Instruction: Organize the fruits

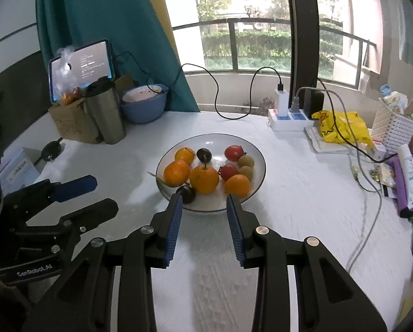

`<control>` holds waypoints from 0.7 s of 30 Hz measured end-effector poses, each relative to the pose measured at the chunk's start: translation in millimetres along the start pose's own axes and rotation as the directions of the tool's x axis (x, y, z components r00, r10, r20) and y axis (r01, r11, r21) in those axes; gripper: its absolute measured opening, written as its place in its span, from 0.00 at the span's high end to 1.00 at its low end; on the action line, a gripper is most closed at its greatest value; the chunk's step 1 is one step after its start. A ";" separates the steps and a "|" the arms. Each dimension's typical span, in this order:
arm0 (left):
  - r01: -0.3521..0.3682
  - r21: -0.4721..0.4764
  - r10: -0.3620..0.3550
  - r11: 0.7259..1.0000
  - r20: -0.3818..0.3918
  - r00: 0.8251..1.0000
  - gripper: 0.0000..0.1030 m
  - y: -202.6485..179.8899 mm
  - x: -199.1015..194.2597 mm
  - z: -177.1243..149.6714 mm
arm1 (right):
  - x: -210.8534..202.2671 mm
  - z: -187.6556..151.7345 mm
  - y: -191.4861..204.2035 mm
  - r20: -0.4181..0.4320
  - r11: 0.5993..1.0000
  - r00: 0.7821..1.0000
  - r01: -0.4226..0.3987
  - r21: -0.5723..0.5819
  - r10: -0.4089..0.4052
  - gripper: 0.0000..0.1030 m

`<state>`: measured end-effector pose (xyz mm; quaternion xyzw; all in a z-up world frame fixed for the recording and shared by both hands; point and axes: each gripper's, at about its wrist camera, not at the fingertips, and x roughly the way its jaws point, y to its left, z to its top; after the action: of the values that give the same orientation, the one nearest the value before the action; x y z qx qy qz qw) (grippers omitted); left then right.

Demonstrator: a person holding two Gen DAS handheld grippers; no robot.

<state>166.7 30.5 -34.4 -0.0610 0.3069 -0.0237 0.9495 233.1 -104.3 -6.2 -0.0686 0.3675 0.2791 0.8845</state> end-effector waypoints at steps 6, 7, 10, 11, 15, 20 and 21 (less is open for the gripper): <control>0.001 -0.014 0.000 1.000 0.046 0.999 0.16 0.6 -27.6 -6.6 | -22.9 -11.7 10.8 0.026 1.000 0.999 0.019 -0.003 -0.018 0.65; -0.001 -0.011 0.001 1.000 0.053 0.999 0.16 0.0 -31.6 -7.0 | -27.1 -14.4 13.0 0.031 1.000 0.999 0.022 -0.003 -0.022 0.65; -0.001 -0.009 0.001 1.000 0.078 0.997 0.15 -2.1 -46.7 -8.6 | -37.1 -19.3 17.9 0.045 1.000 0.999 0.030 -0.002 -0.030 0.65; 0.002 -0.008 -0.001 1.000 0.089 0.996 0.15 -3.0 -52.8 -9.4 | -41.6 -20.8 20.1 0.052 0.999 0.998 0.034 -0.002 -0.034 0.62; -0.008 -0.002 0.008 1.000 0.122 0.992 0.14 -6.0 -72.2 -11.0 | -59.8 -25.1 26.6 0.086 0.999 0.995 0.043 0.001 -0.043 0.61; -0.019 0.016 0.016 1.000 0.160 0.987 0.14 -10.9 -97.4 -11.9 | -83.0 -28.7 33.8 0.127 0.998 0.990 0.062 0.003 -0.062 0.61; -0.021 0.017 0.018 1.000 0.168 0.986 0.14 -11.5 -101.4 -12.1 | -87.0 -29.1 35.1 0.134 0.998 0.989 0.066 0.002 -0.065 0.61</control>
<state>77.3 26.3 16.2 -0.0509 0.2263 -0.0120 0.9727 146.3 -123.1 35.7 -0.0626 0.3044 0.2542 0.9158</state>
